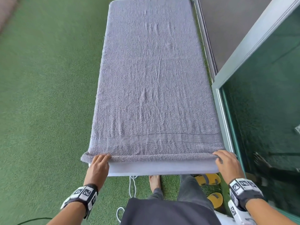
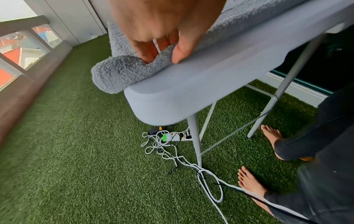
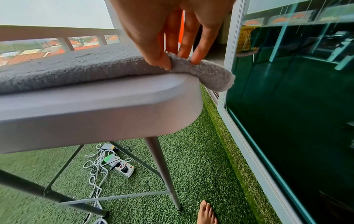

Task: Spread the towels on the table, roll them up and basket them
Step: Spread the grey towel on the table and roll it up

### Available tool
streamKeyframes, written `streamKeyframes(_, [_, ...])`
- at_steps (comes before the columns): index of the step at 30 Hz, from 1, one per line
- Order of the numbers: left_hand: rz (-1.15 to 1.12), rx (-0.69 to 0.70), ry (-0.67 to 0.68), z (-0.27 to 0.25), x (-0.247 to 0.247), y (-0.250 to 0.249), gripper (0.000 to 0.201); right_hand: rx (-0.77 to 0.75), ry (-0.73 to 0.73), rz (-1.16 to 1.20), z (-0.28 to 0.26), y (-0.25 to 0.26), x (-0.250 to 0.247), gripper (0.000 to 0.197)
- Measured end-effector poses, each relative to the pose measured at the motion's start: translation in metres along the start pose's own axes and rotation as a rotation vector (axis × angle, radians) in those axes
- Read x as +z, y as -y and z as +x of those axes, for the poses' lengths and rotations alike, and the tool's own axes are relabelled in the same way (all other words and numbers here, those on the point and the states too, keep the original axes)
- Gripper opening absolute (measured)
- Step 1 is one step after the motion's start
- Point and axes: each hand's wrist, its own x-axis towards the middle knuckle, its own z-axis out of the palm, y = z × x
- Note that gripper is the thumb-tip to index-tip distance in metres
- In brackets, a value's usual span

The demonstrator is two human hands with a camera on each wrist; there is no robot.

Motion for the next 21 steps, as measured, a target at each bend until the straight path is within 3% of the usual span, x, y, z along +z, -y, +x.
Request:
streamKeyframes(6, [0.061,-0.065,0.056,0.017,-0.007,-0.004,0.018,-0.011,0.016,-0.202,0.012,0.002,-0.003,0.016])
streamKeyframes(10, [0.137,-0.093,0.107,0.018,-0.016,-0.008,0.026,0.009,0.107,-0.246,0.014,0.007,-0.007,0.024])
streamKeyframes(12, [0.154,-0.134,0.094,0.022,-0.015,-0.005,0.008,0.032,0.107,-0.231,0.017,0.008,-0.01,0.013])
streamKeyframes(14, [0.186,-0.189,0.07,0.026,-0.014,-0.006,0.024,0.04,0.052,-0.217,0.019,0.01,-0.014,0.015])
streamKeyframes(16, [0.173,-0.191,0.03,0.029,-0.014,-0.011,0.025,0.019,0.035,-0.152,0.018,0.01,-0.013,0.019])
streamKeyframes(19, [0.003,-0.135,0.042,0.026,-0.01,-0.018,0.034,-0.07,0.135,-0.013,0.011,0.013,-0.004,0.03])
streamKeyframes(21, [-0.016,-0.135,0.103,0.021,-0.008,-0.017,0.039,-0.128,0.191,-0.065,0.009,0.013,0.0,0.026])
